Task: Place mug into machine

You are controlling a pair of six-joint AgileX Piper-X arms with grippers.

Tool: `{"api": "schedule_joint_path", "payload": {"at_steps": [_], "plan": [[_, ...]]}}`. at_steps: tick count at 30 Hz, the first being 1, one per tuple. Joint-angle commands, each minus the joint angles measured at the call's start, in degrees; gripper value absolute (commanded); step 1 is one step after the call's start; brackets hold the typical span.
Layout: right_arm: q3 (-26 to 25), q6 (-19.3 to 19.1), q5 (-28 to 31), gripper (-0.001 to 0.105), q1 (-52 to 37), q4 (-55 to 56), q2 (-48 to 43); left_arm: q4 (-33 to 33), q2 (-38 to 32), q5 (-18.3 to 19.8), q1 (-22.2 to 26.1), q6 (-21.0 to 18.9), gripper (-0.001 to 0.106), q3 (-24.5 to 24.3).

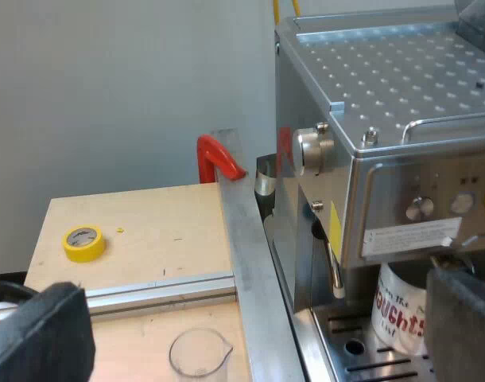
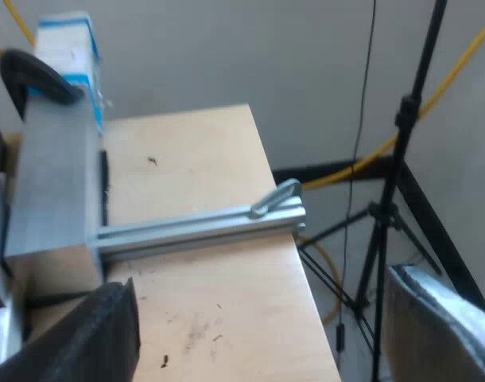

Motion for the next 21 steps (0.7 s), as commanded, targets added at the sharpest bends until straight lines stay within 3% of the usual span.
{"api": "schedule_joint_path", "payload": {"at_steps": [1,5,14,16,21], "plan": [[-0.26,-0.51,-3.55,0.066,-0.23,2.45,-3.15,2.01,-2.89,-1.74,0.09,-0.17,0.085,-0.47],[1.56,-0.51,-7.00,0.066,-0.23,5.56,-10.22,5.45,-7.63,-1.73,0.09,-0.17,0.085,-0.47],[8.50,0.37,-7.17,0.066,-0.23,13.00,-26.20,15.98,-17.85,-1.73,0.09,-0.17,0.085,-0.47],[8.16,0.32,-7.84,0.066,0.18,16.85,-25.10,18.50,-20.06,-1.73,0.09,-0.17,0.085,-0.34],[11.23,0.33,-15.00,0.066,0.45,12.90,-25.76,23.12,-24.67,-1.73,0.09,-0.17,0.085,-0.35]]}}
